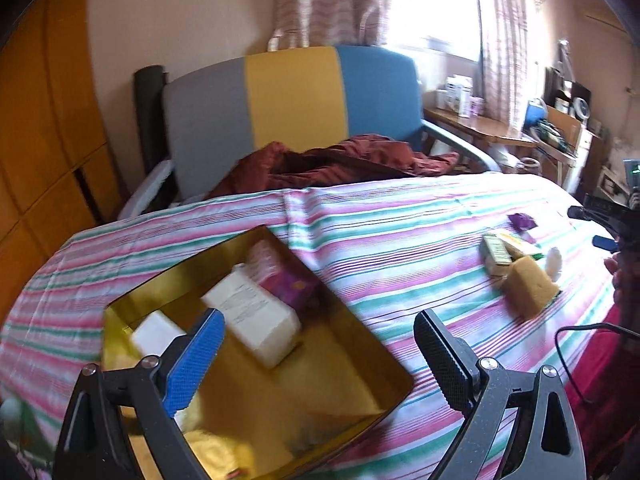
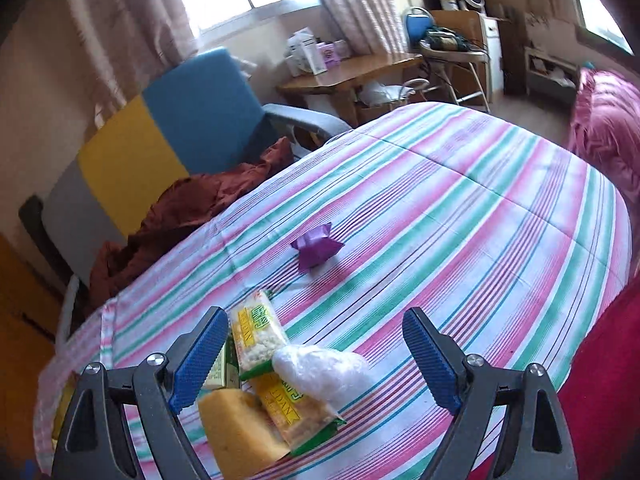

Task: Organize objects
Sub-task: 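Move both grippers back from the tray to the remaining items, then grasp the yellow sponge with the left gripper while the right grasps a wrapped ball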

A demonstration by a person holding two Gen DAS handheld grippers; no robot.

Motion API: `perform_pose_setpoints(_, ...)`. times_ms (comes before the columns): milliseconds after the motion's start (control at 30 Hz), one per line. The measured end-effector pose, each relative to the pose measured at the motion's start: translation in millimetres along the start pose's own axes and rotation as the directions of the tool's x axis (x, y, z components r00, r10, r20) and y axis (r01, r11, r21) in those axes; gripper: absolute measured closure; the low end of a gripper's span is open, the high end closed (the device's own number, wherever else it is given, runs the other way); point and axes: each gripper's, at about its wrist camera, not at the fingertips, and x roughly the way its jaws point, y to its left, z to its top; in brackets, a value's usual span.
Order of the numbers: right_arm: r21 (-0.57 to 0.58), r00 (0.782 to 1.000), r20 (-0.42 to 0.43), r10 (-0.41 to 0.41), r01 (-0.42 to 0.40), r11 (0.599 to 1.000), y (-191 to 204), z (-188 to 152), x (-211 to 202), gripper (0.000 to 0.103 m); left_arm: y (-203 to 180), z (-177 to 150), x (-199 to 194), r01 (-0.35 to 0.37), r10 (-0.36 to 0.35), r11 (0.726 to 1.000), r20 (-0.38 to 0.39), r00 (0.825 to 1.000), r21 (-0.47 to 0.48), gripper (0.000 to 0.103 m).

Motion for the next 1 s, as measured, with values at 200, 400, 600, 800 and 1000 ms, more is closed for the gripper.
perform_pose_setpoints(200, 0.058, 0.999, -0.031, 0.034, -0.032, 0.998, -10.0, 0.0, 2.3, 0.012, -44.2, 21.8, 36.4, 0.139, -0.137, 0.990, -0.058, 0.989, 0.030, 0.011)
perform_pose_setpoints(400, 0.066, 0.996, -0.074, 0.058, -0.053, 0.996, -10.4, -1.8, 10.8, 0.012, -101.0, 36.2, 70.1, 0.268, -0.257, 0.960, -0.133, 0.957, 0.077, 0.015)
perform_pose_setpoints(600, 0.092, 0.993, -0.094, 0.066, -0.057, 0.994, -15.3, -0.9, 15.9, 0.012, -154.0, 44.7, 96.8, 0.393, -0.372, 0.917, -0.215, 0.903, 0.067, 0.015)
perform_pose_setpoints(800, 0.107, 0.992, -0.107, 0.071, -0.060, 0.992, -17.8, -0.3, 18.5, 0.012, -192.6, 49.1, 122.7, 0.460, -0.437, 0.888, -0.287, 0.852, 0.012, 0.014)
perform_pose_setpoints(1000, 0.123, 0.989, -0.124, 0.076, -0.060, 0.991, -20.4, 0.1, 23.0, 0.012, -217.4, 42.6, 149.8, 0.468, -0.446, 0.884, -0.351, 0.823, -0.027, 0.014)
